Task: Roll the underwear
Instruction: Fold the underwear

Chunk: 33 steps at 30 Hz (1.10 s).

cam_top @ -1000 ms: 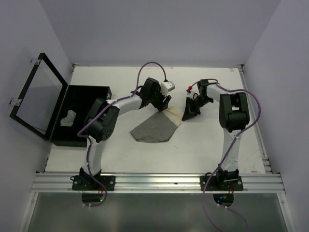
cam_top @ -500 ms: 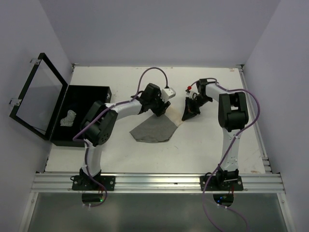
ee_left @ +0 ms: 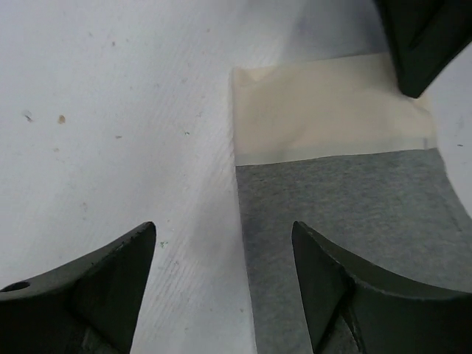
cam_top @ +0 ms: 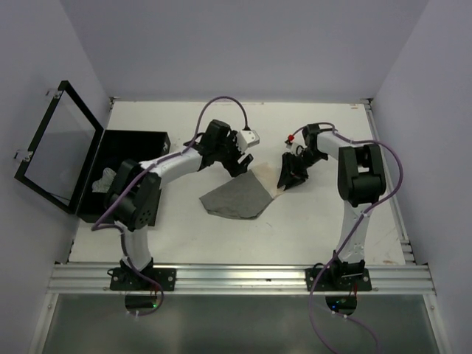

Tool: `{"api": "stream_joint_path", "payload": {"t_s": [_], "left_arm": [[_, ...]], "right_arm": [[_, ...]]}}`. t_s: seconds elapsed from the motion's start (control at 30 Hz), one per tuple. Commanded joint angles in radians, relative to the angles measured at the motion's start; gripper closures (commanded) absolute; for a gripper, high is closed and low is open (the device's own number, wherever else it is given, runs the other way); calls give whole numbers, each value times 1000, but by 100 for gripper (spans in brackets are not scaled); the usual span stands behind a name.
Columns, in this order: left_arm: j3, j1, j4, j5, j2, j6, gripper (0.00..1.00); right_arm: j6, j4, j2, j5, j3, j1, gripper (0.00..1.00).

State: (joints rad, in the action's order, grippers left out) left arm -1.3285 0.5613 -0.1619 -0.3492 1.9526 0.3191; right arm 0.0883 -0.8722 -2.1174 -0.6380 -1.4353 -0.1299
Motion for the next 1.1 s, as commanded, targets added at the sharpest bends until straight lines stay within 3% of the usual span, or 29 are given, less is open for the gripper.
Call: {"api": "stream_joint_path", "payload": {"t_s": [0.0, 0.07, 0.17, 0.27, 0.53, 0.8, 1.07], "left_arm": [[26, -3, -14, -112, -214, 78, 21], [70, -3, -37, -109, -297, 87, 21], [147, -3, -131, -99, -374, 107, 23], [236, -3, -183, -79, -414, 91, 27], [417, -40, -148, -86, -413, -20, 37], [338, -130, -228, -27, -232, 40, 40], [128, -175, -283, -71, -87, 212, 41]], "right_arm": [[-65, -39, 92, 35, -55, 7, 60], [-123, -65, 106, 41, -126, 12, 54], [-148, -93, 97, 18, -194, 12, 54], [-137, -91, 65, 1, -237, 0, 62], [-130, -74, -53, -17, -317, -85, 70], [-113, 71, -76, 32, -84, -106, 73], [-27, 193, 101, -72, 183, -99, 74]]}}
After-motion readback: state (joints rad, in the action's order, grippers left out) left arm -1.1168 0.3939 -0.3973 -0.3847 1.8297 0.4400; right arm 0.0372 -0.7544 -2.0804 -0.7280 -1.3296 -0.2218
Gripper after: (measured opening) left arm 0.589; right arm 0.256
